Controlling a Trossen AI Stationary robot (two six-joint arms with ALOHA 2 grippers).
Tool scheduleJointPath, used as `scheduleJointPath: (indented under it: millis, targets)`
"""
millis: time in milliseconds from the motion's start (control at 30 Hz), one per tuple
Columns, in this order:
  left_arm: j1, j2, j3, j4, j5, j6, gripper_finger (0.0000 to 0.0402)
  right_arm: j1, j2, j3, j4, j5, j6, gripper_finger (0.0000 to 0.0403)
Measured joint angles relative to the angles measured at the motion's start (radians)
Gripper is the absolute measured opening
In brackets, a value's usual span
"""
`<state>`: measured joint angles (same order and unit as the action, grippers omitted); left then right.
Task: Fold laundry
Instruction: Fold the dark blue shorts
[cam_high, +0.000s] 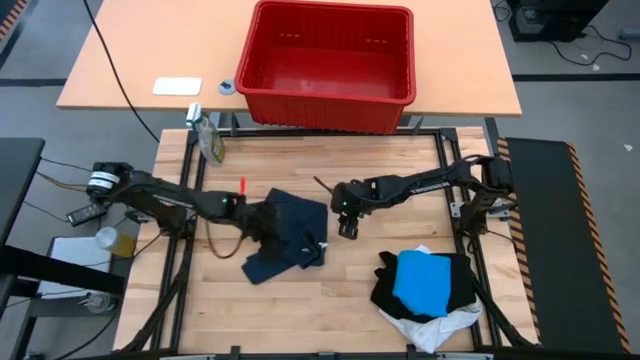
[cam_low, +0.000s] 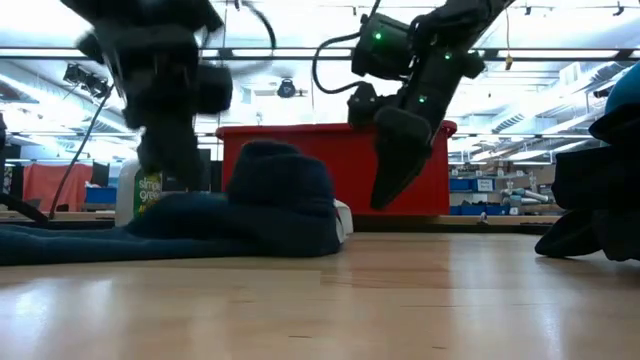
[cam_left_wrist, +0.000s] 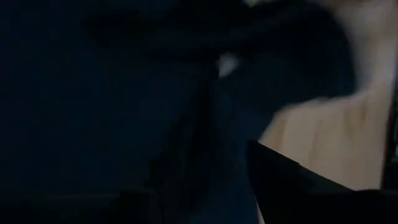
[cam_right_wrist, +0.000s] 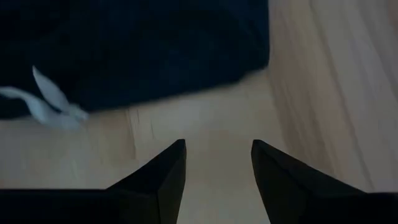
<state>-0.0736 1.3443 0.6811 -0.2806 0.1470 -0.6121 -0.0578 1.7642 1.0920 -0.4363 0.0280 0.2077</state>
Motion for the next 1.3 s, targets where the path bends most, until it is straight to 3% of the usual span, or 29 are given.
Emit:
scheduleJointPath:
  millis: [167, 300, 400, 567, 733, 833, 1067, 1300]
  targets:
    - [-0.085, -0.070, 0.001, -0.015, -0.263, 0.028, 0.0171, 0.018, 0.000, 0.000, 0.151, -0.140, 0.034, 0.0180]
    - [-0.081, -0.057, -0.024, -0.035, -0.360, 0.119, 0.0171, 0.074, 0.012, 0.000, 0.338, -0.058, 0.059, 0.0172]
    - [-0.054, -0.046, -0.084, 0.012, -0.362, 0.165, 0.0171, 0.095, 0.031, 0.002, 0.452, 0.014, 0.070, 0.0171]
    - [0.001, -0.042, -0.158, 0.043, -0.356, 0.185, 0.0171, 0.101, 0.103, 0.000, 0.525, 0.023, 0.109, 0.0171]
    - [0.023, -0.042, -0.191, 0.054, -0.227, 0.122, 0.0171, 0.115, 0.169, 0.029, 0.471, 0.024, 0.095, 0.0171]
    - [-0.018, -0.042, -0.195, 0.061, -0.166, 0.045, 0.0171, 0.118, 0.176, 0.037, 0.417, 0.034, 0.066, 0.0171]
    - [-0.196, -0.042, -0.193, 0.159, -0.160, -0.170, 0.0171, 0.083, 0.171, 0.038, 0.304, 0.023, -0.038, 0.0171]
    - [-0.229, -0.043, -0.134, 0.135, -0.190, -0.142, 0.0171, 0.056, 0.102, 0.038, 0.260, -0.022, -0.016, 0.0171]
